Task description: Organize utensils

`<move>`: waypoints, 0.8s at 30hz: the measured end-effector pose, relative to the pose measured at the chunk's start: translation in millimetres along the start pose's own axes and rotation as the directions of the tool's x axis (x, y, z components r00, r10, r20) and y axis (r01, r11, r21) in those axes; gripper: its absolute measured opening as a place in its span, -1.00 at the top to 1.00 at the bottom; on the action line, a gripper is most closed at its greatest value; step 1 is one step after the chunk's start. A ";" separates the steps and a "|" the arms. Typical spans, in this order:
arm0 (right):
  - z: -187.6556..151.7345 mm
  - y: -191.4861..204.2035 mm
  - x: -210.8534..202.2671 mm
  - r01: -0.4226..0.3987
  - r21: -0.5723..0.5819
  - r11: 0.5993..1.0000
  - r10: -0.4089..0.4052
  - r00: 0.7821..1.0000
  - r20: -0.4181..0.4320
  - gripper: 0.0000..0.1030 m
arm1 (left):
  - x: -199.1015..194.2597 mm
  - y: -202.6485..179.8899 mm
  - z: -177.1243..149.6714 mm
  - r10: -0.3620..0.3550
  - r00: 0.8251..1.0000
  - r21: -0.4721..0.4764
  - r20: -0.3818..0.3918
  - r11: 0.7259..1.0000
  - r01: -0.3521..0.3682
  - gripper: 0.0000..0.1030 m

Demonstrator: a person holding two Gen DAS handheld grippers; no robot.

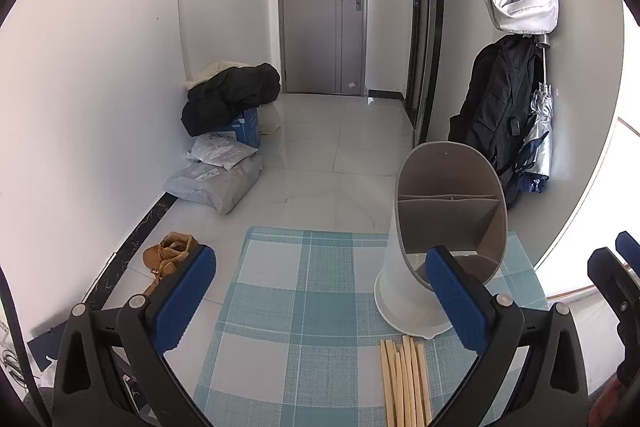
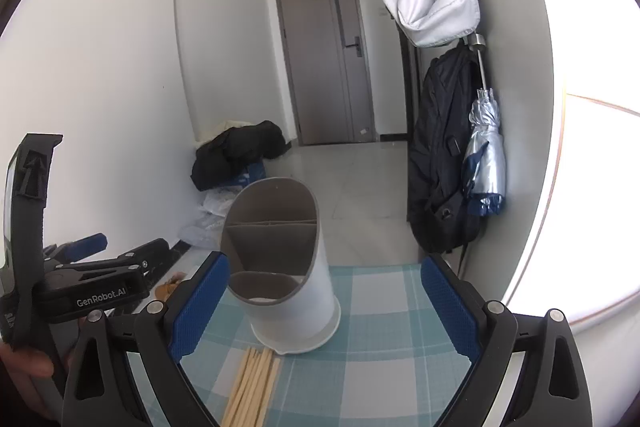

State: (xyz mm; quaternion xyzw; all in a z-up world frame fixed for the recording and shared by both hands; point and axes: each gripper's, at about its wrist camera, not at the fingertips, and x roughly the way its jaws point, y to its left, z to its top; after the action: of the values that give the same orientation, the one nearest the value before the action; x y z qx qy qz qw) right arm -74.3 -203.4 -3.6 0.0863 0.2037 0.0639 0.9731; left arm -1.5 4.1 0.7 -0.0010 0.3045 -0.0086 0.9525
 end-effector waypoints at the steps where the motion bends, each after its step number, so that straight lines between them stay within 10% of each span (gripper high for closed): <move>1: 0.2 0.0 -0.2 0.000 0.000 1.000 0.000 1.000 0.001 -0.88 | 0.0 1.3 -0.8 -0.004 1.000 -0.002 0.001 1.000 0.004 -0.98; 24: 1.0 1.2 -1.6 0.005 -0.004 1.000 -0.005 1.000 0.017 -0.88 | -2.9 -1.0 0.0 0.000 1.000 0.002 0.001 1.000 0.000 -0.98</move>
State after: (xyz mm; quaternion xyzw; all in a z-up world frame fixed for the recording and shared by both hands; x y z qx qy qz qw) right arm -75.5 -202.6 -1.9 0.0844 0.1953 0.0614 0.9752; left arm -3.9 3.2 2.4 -0.0001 0.3040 -0.0090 0.9526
